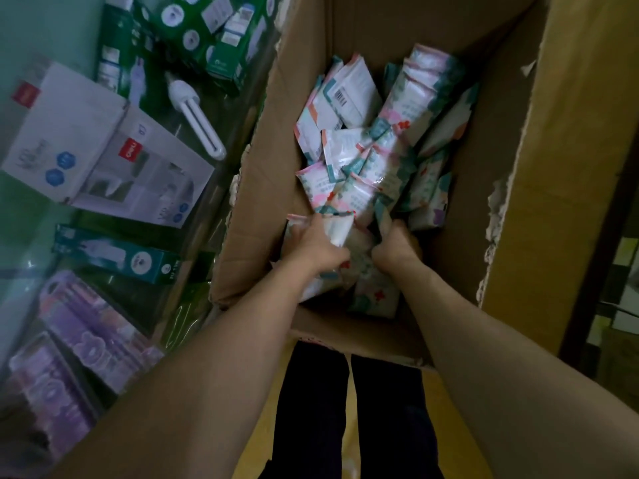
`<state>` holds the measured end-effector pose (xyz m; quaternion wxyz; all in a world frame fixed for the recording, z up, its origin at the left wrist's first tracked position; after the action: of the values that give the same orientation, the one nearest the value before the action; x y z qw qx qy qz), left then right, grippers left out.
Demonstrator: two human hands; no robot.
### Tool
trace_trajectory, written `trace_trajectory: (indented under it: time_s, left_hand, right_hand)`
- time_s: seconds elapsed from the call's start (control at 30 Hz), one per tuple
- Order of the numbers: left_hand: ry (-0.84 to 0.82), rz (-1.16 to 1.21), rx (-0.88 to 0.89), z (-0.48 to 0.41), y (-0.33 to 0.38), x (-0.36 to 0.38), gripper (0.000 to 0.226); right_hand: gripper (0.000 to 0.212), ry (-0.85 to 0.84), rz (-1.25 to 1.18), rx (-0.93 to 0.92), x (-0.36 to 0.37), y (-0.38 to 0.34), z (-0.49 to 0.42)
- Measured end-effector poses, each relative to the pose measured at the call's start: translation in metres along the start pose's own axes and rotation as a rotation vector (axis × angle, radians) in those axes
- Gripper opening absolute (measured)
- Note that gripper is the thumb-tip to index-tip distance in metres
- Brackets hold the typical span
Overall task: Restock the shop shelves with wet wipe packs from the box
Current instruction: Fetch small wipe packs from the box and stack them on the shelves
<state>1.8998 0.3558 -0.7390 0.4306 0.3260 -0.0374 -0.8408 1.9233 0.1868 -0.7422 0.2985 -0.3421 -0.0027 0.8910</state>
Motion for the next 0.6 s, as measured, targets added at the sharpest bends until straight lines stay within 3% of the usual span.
trace_trajectory:
  time_s: [0.07, 0.17, 0.27, 0.33, 0.43, 0.6]
  left_hand:
    - [-0.002, 0.346, -0.047, 0.006, 0.004, -0.009, 0.065]
    - [-0.152, 0.82, -0.175, 0.031, 0.014, -0.013, 0.031]
    - [-0.265, 1.057, -0.195, 0.062, 0.036, -0.019, 0.018]
    - [-0.318, 1.205, -0.146, 0.081, 0.058, -0.025, 0.02]
    - [-0.384, 1.393, -0.091, 0.114, 0.087, -0.037, 0.033]
    - [-0.433, 1.448, 0.021, 0.168, 0.134, -0.055, 0.049]
  right_hand:
    - [0.046, 0.029, -0.17, 0.005, -0.015, -0.003, 0.011]
    - [0.032, 0.035, -0.531, 0.037, -0.033, 0.0, 0.035]
    - [0.023, 0.087, -0.72, 0.027, -0.058, 0.004, 0.065]
    - [0.007, 0.162, -0.793, -0.003, -0.081, 0.006, 0.088]
    - [0.014, 0.205, -0.947, -0.057, -0.112, 0.006, 0.125]
    - [0.015, 0.322, -1.132, -0.194, -0.172, 0.014, 0.191]
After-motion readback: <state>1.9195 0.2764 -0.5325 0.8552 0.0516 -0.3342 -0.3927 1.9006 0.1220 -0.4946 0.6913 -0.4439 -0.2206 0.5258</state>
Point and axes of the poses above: each hand's wrist, its own z-axis away from the middle knuckle, its own x-axis out of the palm, y = z × x, the point moved 9 cm from there along -z, towards the middle knuckle, and after that the axes turned 5 degrees about z, right-handed, at the moved point
